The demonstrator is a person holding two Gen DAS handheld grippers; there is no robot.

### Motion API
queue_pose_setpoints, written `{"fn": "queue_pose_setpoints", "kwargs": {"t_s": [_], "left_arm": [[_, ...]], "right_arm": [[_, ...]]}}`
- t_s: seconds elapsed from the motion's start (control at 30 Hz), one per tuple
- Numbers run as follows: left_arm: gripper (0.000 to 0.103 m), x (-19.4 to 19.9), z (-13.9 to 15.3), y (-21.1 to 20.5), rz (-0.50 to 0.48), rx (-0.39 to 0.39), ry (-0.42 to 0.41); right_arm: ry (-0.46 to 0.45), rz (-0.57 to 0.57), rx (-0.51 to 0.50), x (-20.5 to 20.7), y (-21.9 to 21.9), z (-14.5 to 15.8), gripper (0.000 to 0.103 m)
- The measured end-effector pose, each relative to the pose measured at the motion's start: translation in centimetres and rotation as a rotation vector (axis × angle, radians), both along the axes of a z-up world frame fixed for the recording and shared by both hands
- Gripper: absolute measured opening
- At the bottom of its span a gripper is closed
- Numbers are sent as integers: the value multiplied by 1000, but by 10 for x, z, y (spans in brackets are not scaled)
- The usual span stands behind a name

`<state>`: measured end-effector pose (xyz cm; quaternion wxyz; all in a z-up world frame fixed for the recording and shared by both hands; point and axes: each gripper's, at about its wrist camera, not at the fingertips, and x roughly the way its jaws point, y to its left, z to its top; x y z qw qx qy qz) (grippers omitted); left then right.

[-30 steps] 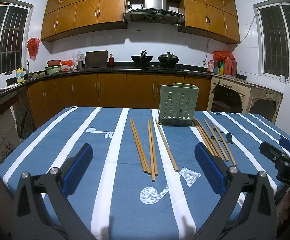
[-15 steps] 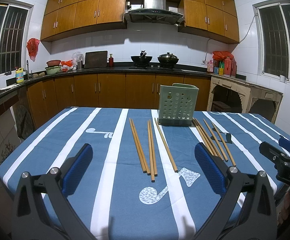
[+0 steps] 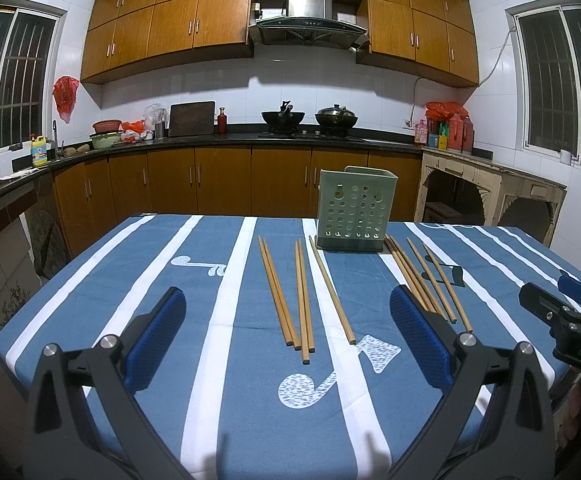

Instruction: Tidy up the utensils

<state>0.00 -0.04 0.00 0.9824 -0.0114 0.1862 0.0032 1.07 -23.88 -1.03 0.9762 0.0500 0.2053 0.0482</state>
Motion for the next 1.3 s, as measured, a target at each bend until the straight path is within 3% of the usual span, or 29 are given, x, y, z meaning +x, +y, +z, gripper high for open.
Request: {"fn": "queue_pose_setpoints", "kwargs": {"t_s": [0.8,0.93,1.1,1.3], "left_arm": [[99,5,1,2,-6,-18,11],[99,27,3,9,31,-25,45],[99,64,-9,21,72,-52,146],[99,104,-21,29,88,-5,247]], "right_arm": [[10,-13,0,4,-2,0,101],[63,-62,-7,28,-12,-4,101],[182,-99,13,71,-27,-14,101],[340,-115,-20,118,-32,-33,67]]}}
